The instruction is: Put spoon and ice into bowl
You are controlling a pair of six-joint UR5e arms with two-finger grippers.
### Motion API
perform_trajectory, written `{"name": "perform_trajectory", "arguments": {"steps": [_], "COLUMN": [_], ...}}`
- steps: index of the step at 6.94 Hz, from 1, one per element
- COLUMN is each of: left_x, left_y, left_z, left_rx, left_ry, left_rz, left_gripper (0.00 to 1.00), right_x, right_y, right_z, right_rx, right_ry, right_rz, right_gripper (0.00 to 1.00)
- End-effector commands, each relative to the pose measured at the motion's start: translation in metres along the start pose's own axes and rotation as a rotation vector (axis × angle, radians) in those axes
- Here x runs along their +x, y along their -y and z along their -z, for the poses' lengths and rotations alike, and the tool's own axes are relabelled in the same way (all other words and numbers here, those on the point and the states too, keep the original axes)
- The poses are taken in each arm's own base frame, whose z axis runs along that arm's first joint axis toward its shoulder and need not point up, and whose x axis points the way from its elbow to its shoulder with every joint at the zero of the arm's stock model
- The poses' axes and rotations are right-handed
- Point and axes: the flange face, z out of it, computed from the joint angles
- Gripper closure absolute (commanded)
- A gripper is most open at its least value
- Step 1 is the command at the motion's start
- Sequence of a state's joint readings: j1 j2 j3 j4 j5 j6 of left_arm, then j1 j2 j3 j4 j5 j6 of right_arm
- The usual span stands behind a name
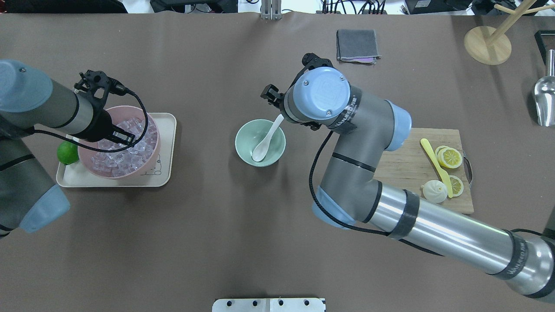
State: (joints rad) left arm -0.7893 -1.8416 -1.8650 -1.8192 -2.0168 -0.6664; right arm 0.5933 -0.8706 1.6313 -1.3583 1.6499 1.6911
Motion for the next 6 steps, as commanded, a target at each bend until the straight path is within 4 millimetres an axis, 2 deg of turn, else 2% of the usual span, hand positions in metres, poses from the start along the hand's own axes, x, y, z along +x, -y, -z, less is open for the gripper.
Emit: {"name": "perform_trajectory", "arguments": {"steps": [1,2,3,4,5,6], "left_x": [0.080,0.134,0.172,0.213,0.229,0.232], "left_y": [0.072,0.090,0.117,0.115,0.113,0.112], "left_z": [0.020,0.003,-0.005,-0.023,-0.033,-0.041], "left_rx": [0.012,-0.011,-0.006,0.016,0.019,0.024], "left_ry": [-0.035,-0.064,-0.067,-0.049,-0.039,-0.052], "left_rz": [0.108,0.172,0.215,0.217,0.221,0.212], "left_gripper": [1.00,1.00,1.00,1.00,1.00,0.02], "right_x": [0.089,0.125,0.154,0.191,0.219,0.234], "right_y": [0.062,0.096,0.123,0.151,0.174,0.183], "right_z": [0.052,0.067,0.076,0.078,0.083,0.086], "right_rx": [-0.056,-0.093,-0.104,-0.109,-0.137,-0.139], "right_ry": [-0.030,-0.046,-0.060,-0.091,-0.108,-0.119], "right_rz": [0.125,0.156,0.210,0.277,0.304,0.331], "right_gripper": [0.00,0.00,0.00,0.00,0.00,0.00]}}
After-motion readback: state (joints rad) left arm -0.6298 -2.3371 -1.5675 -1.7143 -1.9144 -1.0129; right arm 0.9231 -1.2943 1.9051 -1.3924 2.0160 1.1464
